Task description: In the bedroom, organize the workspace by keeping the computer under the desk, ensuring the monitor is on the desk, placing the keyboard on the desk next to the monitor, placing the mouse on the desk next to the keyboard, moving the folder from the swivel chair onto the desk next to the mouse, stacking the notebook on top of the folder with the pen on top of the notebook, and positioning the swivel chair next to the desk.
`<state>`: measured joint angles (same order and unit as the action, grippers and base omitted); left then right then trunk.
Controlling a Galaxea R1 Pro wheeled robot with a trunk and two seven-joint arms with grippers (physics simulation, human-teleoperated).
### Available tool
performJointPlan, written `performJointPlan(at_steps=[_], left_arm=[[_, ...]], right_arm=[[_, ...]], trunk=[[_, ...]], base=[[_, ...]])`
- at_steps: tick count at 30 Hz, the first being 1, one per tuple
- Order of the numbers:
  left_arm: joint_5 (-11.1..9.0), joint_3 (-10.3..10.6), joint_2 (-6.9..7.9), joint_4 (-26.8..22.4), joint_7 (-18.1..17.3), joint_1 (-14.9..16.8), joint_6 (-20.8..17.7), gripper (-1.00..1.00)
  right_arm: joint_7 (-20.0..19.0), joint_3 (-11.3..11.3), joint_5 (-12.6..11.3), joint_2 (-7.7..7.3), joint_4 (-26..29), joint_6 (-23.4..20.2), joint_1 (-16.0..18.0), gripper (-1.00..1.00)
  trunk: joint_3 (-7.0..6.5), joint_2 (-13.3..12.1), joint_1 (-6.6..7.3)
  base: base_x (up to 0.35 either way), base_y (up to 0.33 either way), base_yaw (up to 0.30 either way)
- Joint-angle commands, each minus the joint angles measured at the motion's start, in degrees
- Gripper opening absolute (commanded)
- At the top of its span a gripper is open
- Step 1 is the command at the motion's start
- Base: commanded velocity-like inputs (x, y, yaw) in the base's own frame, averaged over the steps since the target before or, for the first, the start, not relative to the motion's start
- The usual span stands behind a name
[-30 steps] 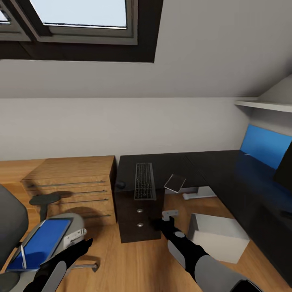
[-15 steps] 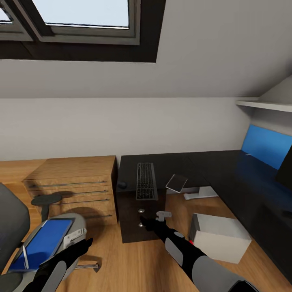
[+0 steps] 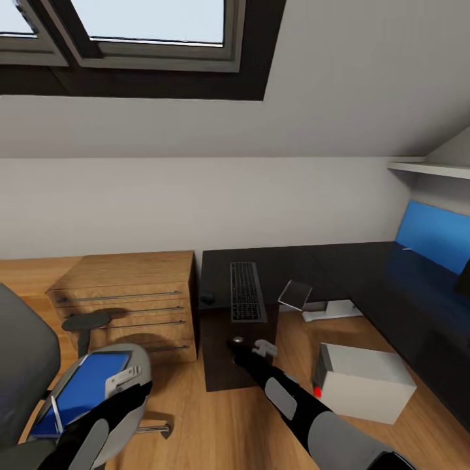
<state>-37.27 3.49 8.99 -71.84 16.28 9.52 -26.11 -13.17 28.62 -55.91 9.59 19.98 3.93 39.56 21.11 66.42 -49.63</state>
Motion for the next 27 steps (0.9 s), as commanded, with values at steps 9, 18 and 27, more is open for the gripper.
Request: performJointPlan(at_steps=[9,18,27], left_arm=[[-0.7,0.5,0.01,-2.6,0.8,0.0,-0.2,1.0],[-0.9,0.6,-0.02,-3.2,0.9,0.0,-0.3,1.0],[-0.8,0.8,-0.02,-3.3,0.9,0.0,-0.3,1.0]], right_arm=[[-0.1,0.3,-16.0,-0.16,-0.3,0.8,0.1,1.0],[-0.3,0.5,-19.8,-0.39,-0.3,9.4,0.1,1.0],[-0.1,1.1,-20.3,-0.06,-0.4,24.3,-0.3,1.0]], trunk=[[0.96,2.1,-1.1],[2.58,5.7,-3.08],[4.2,9.3,-5.05]], base=[[0.0,0.012,0.0],[0.0,0.001,0.0],[0.0,0.0,0.0]])
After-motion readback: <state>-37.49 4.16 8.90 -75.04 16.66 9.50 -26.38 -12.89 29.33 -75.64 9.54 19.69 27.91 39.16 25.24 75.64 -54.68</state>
